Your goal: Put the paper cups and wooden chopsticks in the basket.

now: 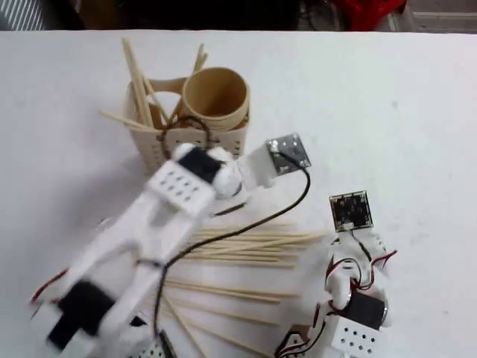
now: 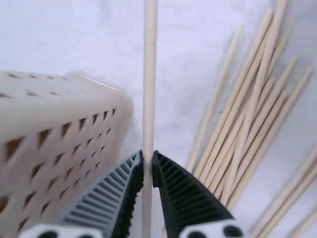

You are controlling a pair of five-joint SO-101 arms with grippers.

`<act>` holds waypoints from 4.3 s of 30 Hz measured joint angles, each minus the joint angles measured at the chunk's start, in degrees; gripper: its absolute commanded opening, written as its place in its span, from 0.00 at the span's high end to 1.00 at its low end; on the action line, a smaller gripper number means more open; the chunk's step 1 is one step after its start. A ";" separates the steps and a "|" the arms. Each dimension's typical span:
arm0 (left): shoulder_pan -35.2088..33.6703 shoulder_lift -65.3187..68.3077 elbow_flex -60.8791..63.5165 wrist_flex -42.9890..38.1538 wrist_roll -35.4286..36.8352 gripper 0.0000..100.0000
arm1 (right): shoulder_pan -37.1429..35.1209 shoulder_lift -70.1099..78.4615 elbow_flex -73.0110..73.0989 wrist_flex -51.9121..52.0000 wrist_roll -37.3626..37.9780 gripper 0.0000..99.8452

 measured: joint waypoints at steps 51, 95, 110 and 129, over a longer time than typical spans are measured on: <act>-28.92 -38.68 27.69 -53.63 37.45 0.91 | 0.00 0.00 0.00 0.00 0.09 0.98; 5.01 24.88 4.57 -16.53 -0.35 0.86 | 0.00 0.00 0.00 0.00 0.09 0.98; 2.99 34.02 -5.36 -10.99 0.09 0.98 | 0.00 0.00 0.00 0.00 0.09 0.98; 0.97 -11.69 -6.59 0.53 8.70 0.98 | 0.00 0.00 0.00 0.00 0.09 0.98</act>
